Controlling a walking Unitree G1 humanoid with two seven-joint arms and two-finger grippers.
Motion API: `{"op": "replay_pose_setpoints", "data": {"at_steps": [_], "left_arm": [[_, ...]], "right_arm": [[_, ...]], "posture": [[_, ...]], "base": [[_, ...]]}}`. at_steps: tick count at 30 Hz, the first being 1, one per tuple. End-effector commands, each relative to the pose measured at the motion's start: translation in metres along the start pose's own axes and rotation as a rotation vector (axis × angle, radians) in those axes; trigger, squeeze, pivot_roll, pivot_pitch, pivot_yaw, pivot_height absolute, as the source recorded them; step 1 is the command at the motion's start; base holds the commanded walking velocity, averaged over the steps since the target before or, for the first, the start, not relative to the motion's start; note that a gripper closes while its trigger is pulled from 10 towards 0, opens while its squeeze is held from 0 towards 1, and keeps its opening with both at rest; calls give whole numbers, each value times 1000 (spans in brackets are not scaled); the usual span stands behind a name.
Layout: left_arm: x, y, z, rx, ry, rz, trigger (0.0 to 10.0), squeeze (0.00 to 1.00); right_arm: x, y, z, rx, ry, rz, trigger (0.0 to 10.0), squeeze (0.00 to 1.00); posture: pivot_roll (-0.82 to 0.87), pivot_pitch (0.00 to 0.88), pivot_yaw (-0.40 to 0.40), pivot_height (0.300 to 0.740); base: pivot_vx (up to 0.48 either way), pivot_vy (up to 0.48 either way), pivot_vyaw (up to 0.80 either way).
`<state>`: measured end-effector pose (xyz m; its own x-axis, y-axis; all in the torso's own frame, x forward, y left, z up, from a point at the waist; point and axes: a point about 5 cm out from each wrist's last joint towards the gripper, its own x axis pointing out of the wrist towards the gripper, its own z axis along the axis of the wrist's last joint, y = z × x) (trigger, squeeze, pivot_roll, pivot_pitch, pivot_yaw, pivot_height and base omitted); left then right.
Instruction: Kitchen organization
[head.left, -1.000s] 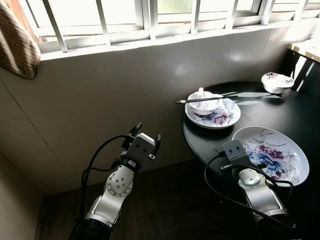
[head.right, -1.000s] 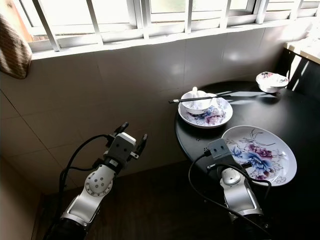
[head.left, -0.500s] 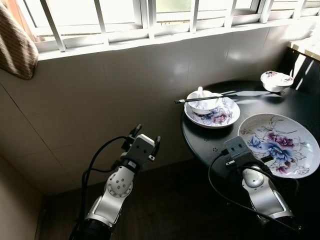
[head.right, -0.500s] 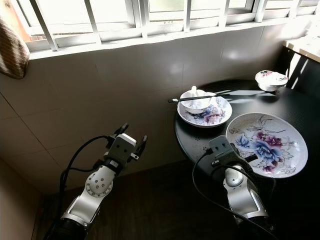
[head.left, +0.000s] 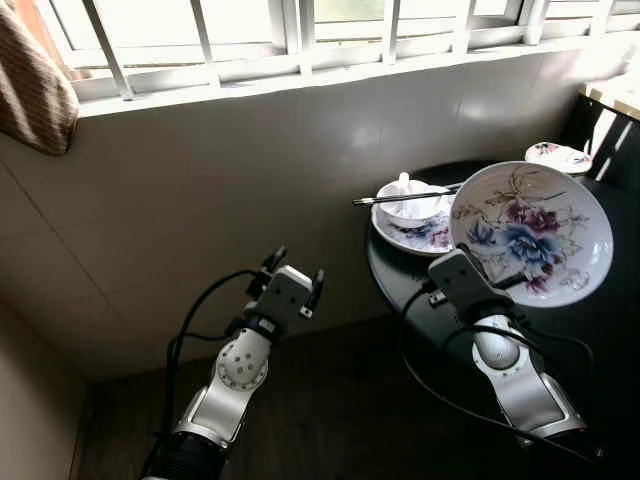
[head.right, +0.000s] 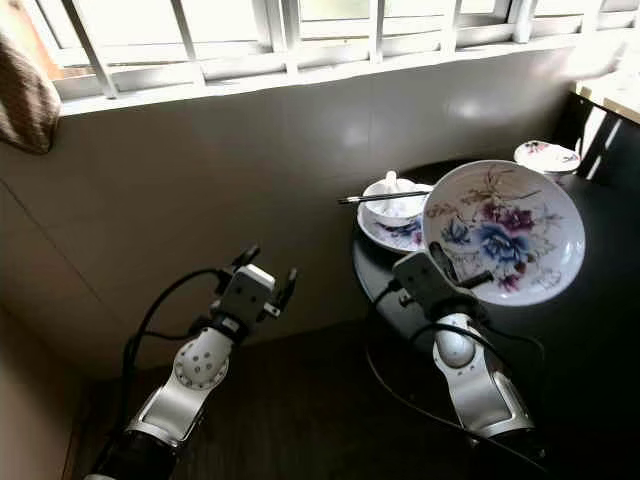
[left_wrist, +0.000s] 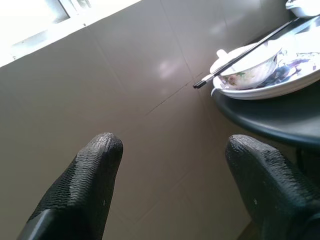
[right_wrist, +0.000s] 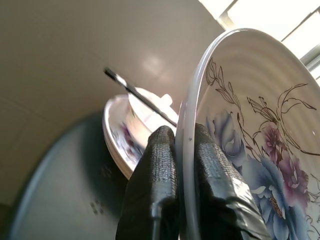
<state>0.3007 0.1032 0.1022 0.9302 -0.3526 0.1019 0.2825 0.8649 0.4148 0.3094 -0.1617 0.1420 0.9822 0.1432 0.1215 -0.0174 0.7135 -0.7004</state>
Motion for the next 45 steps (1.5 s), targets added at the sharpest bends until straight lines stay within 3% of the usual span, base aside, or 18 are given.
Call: {"op": "replay_pose_setpoints", "data": {"at_steps": [1,5,11,19,38,45], "left_arm": [[0,1,0,-13,-4,14,10000,0],[-1,3,0,-32,-7,24,10000,0],[0,4,0,-57,-7,20,10000,0],[0,5,1,-55,-17,32,10000,0],[-1,19,14,-63,-113,93,10000,0],[1,27,22,-64,-152,145,10000,0]], "right_arm": [[2,-8,16,-27,-102,-20,0,0],[-1,-4,31,-84,-234,17,0,0],[-8,13,39,-65,-334,137,0,0],[-12,20,36,-35,-337,186,0,0],[-11,21,38,-35,-374,182,0,31],[-9,18,42,-38,-394,153,0,55]], "posture": [[13,0,24,740],[13,0,24,740],[17,0,22,740],[16,0,22,740],[22,0,24,740],[24,0,25,740]], "base": [[0,0,800],[0,0,800],[0,134,800],[0,447,800],[0,0,800],[358,0,800]]}}
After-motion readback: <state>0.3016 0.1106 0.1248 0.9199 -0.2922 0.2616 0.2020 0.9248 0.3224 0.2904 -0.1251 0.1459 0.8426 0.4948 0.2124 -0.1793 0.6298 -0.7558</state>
